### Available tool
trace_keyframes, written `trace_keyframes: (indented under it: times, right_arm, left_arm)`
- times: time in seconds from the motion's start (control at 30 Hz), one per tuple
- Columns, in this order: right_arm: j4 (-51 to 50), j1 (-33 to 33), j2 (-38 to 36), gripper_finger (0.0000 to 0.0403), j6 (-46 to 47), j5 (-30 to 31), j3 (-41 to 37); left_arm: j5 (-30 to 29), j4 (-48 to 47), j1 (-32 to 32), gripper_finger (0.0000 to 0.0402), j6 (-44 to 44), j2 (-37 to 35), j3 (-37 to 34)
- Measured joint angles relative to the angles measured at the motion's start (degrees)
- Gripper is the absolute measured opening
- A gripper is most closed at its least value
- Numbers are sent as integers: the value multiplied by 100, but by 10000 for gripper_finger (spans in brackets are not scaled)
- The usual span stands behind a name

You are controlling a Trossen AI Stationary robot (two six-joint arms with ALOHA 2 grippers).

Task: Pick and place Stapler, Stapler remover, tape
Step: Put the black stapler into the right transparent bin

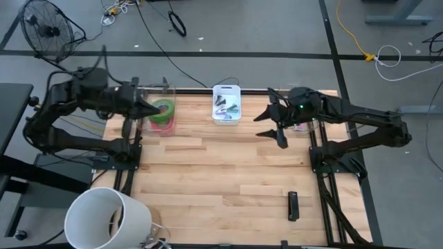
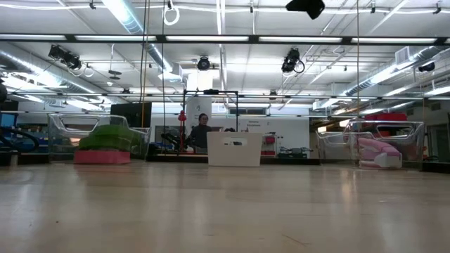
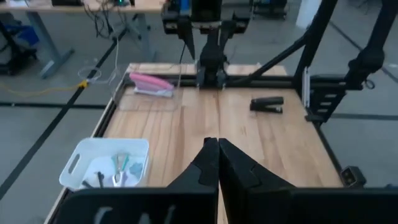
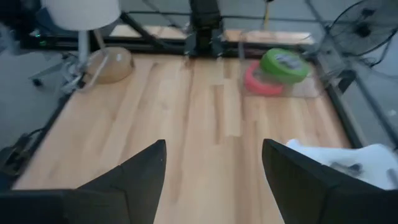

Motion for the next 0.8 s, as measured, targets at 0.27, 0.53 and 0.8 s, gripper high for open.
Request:
trace_keyframes:
  times: [0.27,0.53,0.8]
  right_arm:
    - [-705,558,-72,262,-358,-95,0]
    - [-823,1271,-60,262,-475,-781,0]
    - [-879,1994,-60,262,-481,-734,0]
  left_arm:
    - [-327,31,-2,3,0,-234,0]
    - [-525,26,-2,3,26,-214,0]
    - [-543,13,0,24,3,-214,0]
